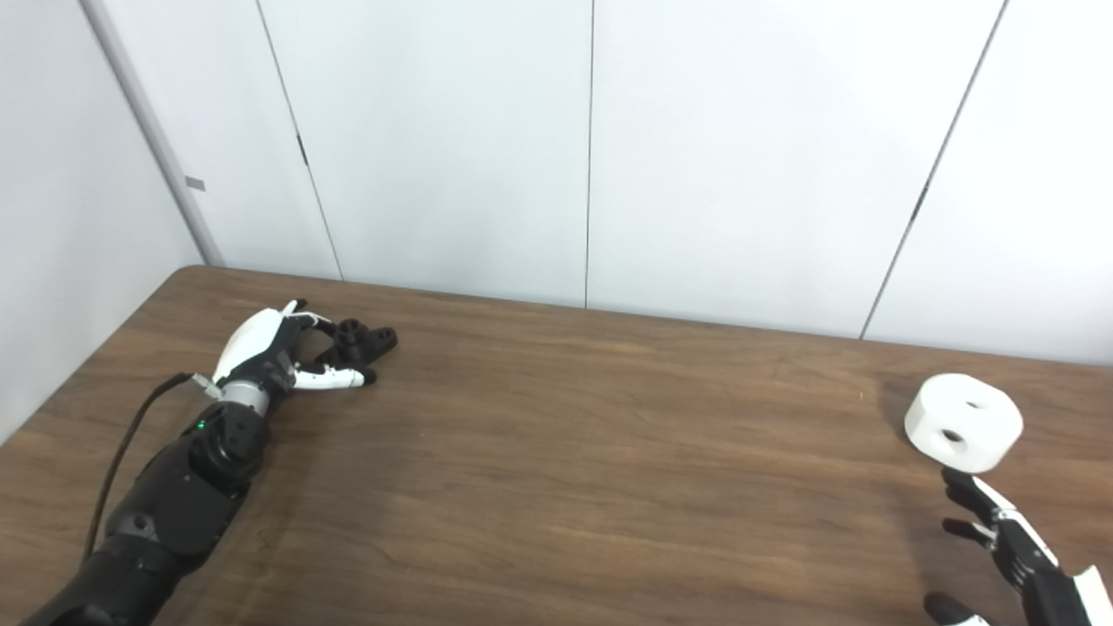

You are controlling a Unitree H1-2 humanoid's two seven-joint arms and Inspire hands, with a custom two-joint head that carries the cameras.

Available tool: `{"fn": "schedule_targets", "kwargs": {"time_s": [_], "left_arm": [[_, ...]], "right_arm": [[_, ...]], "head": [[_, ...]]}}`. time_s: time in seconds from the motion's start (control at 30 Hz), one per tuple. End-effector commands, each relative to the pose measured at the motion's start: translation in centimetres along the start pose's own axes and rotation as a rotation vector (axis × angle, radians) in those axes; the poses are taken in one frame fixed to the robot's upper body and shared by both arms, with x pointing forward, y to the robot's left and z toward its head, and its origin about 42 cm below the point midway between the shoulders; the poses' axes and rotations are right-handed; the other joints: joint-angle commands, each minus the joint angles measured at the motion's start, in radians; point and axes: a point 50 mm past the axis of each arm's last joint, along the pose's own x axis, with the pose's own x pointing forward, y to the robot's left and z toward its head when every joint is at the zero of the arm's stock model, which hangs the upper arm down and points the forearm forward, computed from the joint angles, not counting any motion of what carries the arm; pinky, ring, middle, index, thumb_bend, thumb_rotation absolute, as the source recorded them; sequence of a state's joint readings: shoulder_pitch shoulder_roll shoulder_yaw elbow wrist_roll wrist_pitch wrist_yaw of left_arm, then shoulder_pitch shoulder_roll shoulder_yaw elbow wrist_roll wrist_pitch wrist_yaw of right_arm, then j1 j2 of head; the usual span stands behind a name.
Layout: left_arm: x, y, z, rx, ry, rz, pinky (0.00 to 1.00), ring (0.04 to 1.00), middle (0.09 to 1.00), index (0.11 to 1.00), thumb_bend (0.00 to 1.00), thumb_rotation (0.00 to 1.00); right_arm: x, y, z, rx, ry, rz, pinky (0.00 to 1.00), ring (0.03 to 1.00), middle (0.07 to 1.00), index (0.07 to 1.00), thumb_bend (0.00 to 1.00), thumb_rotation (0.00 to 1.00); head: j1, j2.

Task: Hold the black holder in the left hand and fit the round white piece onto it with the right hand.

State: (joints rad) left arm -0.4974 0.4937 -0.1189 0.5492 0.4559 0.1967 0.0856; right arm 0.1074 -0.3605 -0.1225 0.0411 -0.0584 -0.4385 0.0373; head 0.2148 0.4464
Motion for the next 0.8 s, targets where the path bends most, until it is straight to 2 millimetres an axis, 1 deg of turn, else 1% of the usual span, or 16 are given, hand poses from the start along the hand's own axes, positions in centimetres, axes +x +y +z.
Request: {"fn": "schedule_targets", "kwargs": {"time_s": [0.0,0.03,0.07,0.1,0.17,0.27,0.37,0.77], "left_arm": [[-0.26,-0.94,0.03,-0.005,-0.012,-0.024,1.0,1.0,1.0,0.625,0.91,0.11],[-0.21,-0.95,-0.09,-0.01,-0.014,-0.009,1.0,1.0,1.0,0.599,0.89,0.08],[-0.18,-0.95,-0.18,-0.006,-0.015,0.006,1.0,1.0,1.0,0.534,0.68,0.06],[-0.14,-0.96,-0.28,0.003,-0.016,0.015,1.0,1.0,0.987,0.51,0.6,0.06],[-0.12,-0.99,-0.43,0.024,-0.019,0.024,1.0,1.0,0.955,0.488,0.54,0.05],[-0.13,-1.04,-0.64,0.047,-0.022,0.027,1.0,1.0,0.926,0.481,0.52,0.04],[-0.13,-1.08,-0.82,0.047,-0.025,0.03,1.0,1.0,0.918,0.48,0.52,0.04],[-0.18,-1.18,-0.73,0.042,-0.033,0.017,1.0,1.0,0.926,0.482,0.52,0.05]], "right_arm": [[-2.18,2.27,-1.4,0.05,0.06,0.011,0.76,0.872,0.876,0.841,0.93,0.73],[-2.16,2.22,-1.42,0.047,0.061,0.011,0.76,0.873,0.876,0.84,0.93,0.73],[-2.15,2.19,-1.42,0.042,0.06,0.011,0.76,0.872,0.876,0.841,0.93,0.73],[-2.15,2.17,-1.41,0.039,0.06,0.012,0.76,0.873,0.876,0.842,0.93,0.74],[-2.16,2.16,-1.4,0.038,0.06,0.009,0.76,0.87,0.875,0.842,0.92,0.74],[-2.2,2.16,-1.38,0.046,0.059,0.01,0.75,0.868,0.876,0.84,0.93,0.74],[-2.24,2.13,-1.38,0.034,0.06,0.01,0.75,0.871,0.878,0.843,0.92,0.74],[-2.04,2.33,-1.31,0.047,0.055,0.012,0.75,0.872,0.88,0.844,0.92,0.73]], "head": [[0.001,0.001],[0.003,0.002],[0.003,0.002],[0.003,0.002],[0.001,0.002],[0.001,0.003],[0.001,0.003],[-0.014,0.003]]}}
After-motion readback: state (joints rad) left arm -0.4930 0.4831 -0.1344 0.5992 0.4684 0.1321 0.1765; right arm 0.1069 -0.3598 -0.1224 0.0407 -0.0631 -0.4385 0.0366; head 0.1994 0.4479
